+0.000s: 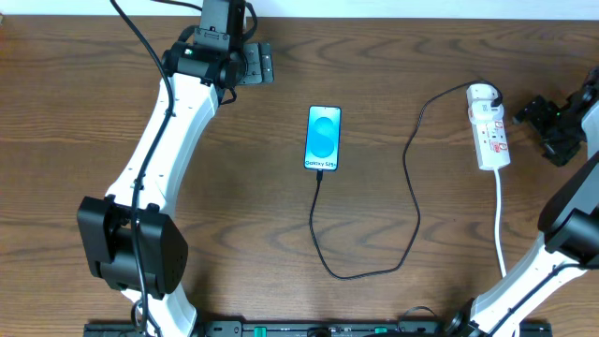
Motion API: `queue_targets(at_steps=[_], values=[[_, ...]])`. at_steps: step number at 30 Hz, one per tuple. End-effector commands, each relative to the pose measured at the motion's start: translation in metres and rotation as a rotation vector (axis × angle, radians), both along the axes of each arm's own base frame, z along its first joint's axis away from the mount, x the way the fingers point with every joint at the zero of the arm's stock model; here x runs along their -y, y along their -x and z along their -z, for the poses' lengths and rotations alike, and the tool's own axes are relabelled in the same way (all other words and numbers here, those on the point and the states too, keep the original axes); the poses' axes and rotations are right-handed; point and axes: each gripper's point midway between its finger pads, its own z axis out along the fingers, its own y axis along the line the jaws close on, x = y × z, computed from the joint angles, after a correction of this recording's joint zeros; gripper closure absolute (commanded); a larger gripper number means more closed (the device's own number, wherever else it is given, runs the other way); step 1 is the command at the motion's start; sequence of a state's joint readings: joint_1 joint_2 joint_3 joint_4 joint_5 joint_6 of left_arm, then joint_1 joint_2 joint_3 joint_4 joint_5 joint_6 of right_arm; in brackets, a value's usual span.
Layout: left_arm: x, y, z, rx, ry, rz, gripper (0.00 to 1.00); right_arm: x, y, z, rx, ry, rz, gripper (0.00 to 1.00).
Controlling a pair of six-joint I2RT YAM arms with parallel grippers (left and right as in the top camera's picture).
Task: Plug charger to phone and switch on socket
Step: 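Press the orange switch on the power strip with the right gripper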
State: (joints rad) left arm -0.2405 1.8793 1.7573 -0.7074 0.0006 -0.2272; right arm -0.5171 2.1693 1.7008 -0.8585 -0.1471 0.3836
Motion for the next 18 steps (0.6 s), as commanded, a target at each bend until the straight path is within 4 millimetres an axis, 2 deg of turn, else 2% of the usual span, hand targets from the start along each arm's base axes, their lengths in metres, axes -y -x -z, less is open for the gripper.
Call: queue_targets(at_steps=[1, 11, 18], values=[[-0.0005, -0.0012, 0.0014, 0.000, -0.021, 0.008, 0.09, -0.0099, -0.0041, 0.0142, -0.013, -0.045, 0.008, 0.01], [-0.0005, -0.0012, 0.0014, 0.000, -0.021, 0.008, 0.09, -0.0103, -0.0049, 0.0178, -0.022, -0.064, 0.103, 0.01], [-0.0005, -0.0012, 0.0014, 0.000, -0.021, 0.008, 0.09, -0.0129, -0.0037, 0.0191, -0.031, -0.069, 0.105, 0.01]])
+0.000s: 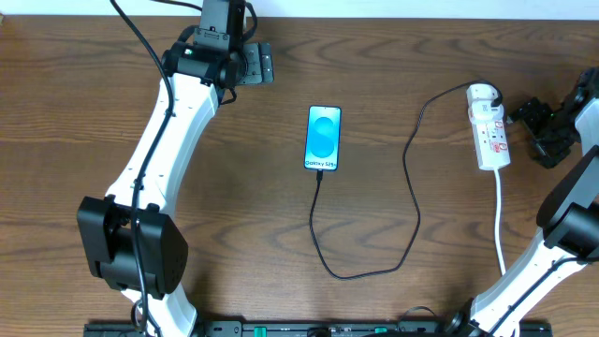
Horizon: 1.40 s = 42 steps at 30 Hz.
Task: Plug charger to phone and switch on socket
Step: 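Press the orange switch on the power strip with the right gripper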
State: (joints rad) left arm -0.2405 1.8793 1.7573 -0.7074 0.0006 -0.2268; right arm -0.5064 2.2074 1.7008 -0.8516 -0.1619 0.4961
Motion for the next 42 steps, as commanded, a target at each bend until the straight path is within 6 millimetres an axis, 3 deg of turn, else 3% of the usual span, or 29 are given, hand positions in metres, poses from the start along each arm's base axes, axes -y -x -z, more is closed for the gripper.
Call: queue_targets(at_steps=[1, 12, 33, 42], values=[[-0.001, -0.001, 0.001, 0.000, -0.021, 0.008, 0.08, -0.006, -0.002, 0.004, -0.009, -0.012, 0.011, 0.01], [-0.001, -0.001, 0.001, 0.000, -0.021, 0.008, 0.08, -0.025, -0.001, 0.032, -0.052, -0.081, -0.017, 0.01], [-0.001, -0.001, 0.001, 0.000, -0.021, 0.008, 0.08, -0.037, 0.011, 0.034, -0.104, -0.124, -0.023, 0.01], [-0.001, -0.001, 0.001, 0.000, -0.021, 0.008, 0.08, -0.052, 0.007, 0.035, -0.116, -0.121, -0.052, 0.01]])
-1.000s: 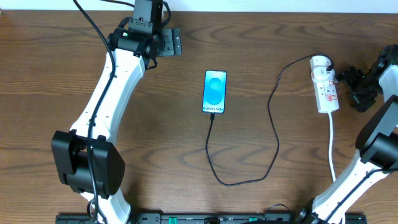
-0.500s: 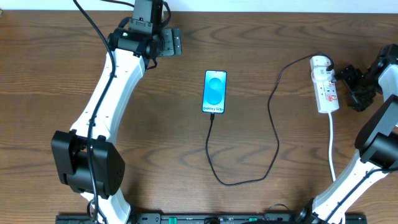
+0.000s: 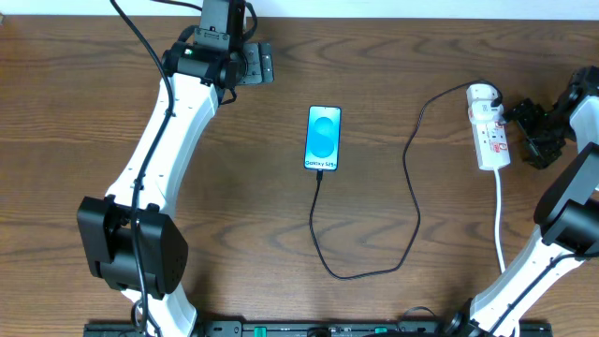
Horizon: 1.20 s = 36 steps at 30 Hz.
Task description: Plug charger to phone and switch on socket
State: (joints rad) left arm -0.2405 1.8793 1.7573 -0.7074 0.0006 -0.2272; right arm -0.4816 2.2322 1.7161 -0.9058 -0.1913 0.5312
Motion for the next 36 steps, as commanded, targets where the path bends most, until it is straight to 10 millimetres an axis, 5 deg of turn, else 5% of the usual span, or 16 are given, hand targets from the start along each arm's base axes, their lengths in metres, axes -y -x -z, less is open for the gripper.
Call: queue_targets(at_steps=[1, 17, 30, 36], values=[[-0.001, -0.001, 0.001, 0.000, -0.021, 0.008, 0.08, -0.033, 0.004, 0.026, -0.070, -0.057, -0.060, 0.01], [-0.001, -0.001, 0.001, 0.000, -0.021, 0.008, 0.08, -0.049, 0.023, 0.011, -0.135, -0.108, -0.059, 0.01], [-0.001, -0.001, 0.001, 0.000, -0.021, 0.008, 0.08, -0.030, 0.040, -0.111, -0.003, 0.112, -0.001, 0.01], [-0.001, -0.001, 0.001, 0.000, -0.021, 0.008, 0.08, -0.043, 0.045, -0.168, 0.125, 0.177, -0.061, 0.01]])
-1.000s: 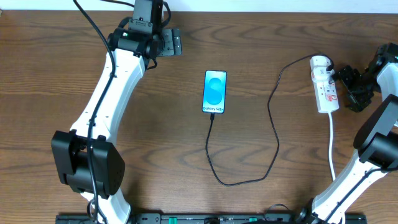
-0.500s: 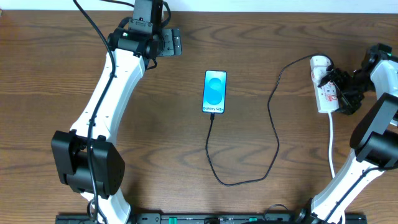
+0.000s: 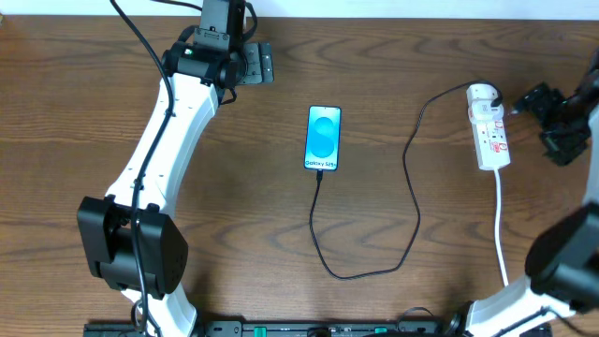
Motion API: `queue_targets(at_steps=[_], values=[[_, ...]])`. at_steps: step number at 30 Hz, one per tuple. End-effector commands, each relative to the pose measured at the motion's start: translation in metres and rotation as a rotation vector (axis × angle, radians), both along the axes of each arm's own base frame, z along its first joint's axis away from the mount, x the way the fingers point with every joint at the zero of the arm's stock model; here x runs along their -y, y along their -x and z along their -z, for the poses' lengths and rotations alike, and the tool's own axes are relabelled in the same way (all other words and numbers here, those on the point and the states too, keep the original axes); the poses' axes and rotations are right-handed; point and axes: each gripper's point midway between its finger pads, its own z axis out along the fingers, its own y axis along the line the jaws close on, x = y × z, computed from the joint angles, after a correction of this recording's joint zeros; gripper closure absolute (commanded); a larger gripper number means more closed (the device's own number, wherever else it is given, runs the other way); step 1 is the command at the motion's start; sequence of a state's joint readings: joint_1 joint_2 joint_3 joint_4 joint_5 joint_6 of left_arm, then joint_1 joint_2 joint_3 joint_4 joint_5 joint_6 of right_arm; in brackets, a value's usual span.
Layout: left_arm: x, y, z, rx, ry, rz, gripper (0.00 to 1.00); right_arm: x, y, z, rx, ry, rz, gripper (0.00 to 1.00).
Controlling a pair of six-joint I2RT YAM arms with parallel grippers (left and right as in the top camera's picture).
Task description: Plug charger to phone and switch on socket
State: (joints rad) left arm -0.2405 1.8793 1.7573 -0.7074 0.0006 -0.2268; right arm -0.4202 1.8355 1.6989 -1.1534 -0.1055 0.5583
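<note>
The phone point(image 3: 323, 138) lies face up mid-table, its screen lit blue. A black cable point(image 3: 413, 201) runs from the phone's lower end, loops toward the front edge and rises to the plug point(image 3: 481, 93) at the far end of the white power strip point(image 3: 492, 138). My right gripper point(image 3: 547, 121) hovers just right of the strip, apart from it, with its fingers spread open and nothing between them. Far back on the left, my left gripper point(image 3: 259, 65) rests open and empty. The strip's switch is too small to read.
The strip's white lead point(image 3: 500, 225) runs toward the front edge on the right. My left arm point(image 3: 159, 150) stretches diagonally across the left of the table. A black rail point(image 3: 309, 329) lines the front edge.
My right gripper has drawn back to the right and a little toward the far side, away from the strip's right edge. Phone, cable, strip and left arm have not moved.
My right gripper first stood open well right of the power strip. Then it was closer, and then its fingertips were against the strip's upper right edge. Now it is back off the strip. The phone stayed plugged in and lit throughout.
</note>
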Motion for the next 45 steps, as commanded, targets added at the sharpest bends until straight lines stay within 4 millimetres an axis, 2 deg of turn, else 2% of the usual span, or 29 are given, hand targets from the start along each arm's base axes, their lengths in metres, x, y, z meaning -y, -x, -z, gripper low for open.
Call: queue_targets(at_steps=[1, 5, 9, 16, 21, 22, 26, 28, 30, 38, 45], values=[[-0.001, -0.001, 0.001, 0.000, -0.021, 0.008, 0.08, -0.012, 0.001, -0.027, 0.053, 0.060, -0.060, 0.01], [-0.001, -0.001, 0.001, 0.000, -0.021, 0.008, 0.08, -0.038, -0.007, -0.050, 0.119, 0.105, -0.180, 0.01], [-0.001, -0.001, 0.001, 0.000, -0.021, 0.008, 0.08, -0.068, -0.018, -0.062, 0.159, 0.166, -0.295, 0.01], [-0.001, -0.001, 0.001, 0.000, -0.021, 0.008, 0.08, -0.109, -0.018, -0.085, 0.170, 0.359, -0.474, 0.01], [-0.001, -0.001, 0.001, 0.000, -0.021, 0.008, 0.08, -0.138, -0.007, -0.109, 0.233, 0.385, -0.607, 0.01], [-0.001, -0.001, 0.001, 0.000, -0.021, 0.008, 0.08, -0.147, 0.001, -0.120, 0.269, 0.374, -0.650, 0.01], [-0.001, -0.001, 0.001, 0.000, -0.021, 0.008, 0.08, -0.154, 0.024, -0.133, 0.295, 0.367, -0.706, 0.01], [-0.001, -0.001, 0.001, 0.000, -0.021, 0.008, 0.08, -0.156, 0.034, -0.134, 0.325, 0.358, -0.707, 0.01], [-0.001, -0.001, 0.001, 0.000, -0.021, 0.008, 0.08, -0.167, 0.042, -0.131, 0.384, 0.318, -0.731, 0.01], [-0.001, -0.001, 0.001, 0.000, -0.021, 0.008, 0.08, -0.181, 0.080, -0.095, 0.473, 0.265, -0.739, 0.01], [-0.001, -0.001, 0.001, 0.000, -0.021, 0.008, 0.08, -0.184, 0.086, -0.080, 0.432, 0.231, -0.755, 0.01]])
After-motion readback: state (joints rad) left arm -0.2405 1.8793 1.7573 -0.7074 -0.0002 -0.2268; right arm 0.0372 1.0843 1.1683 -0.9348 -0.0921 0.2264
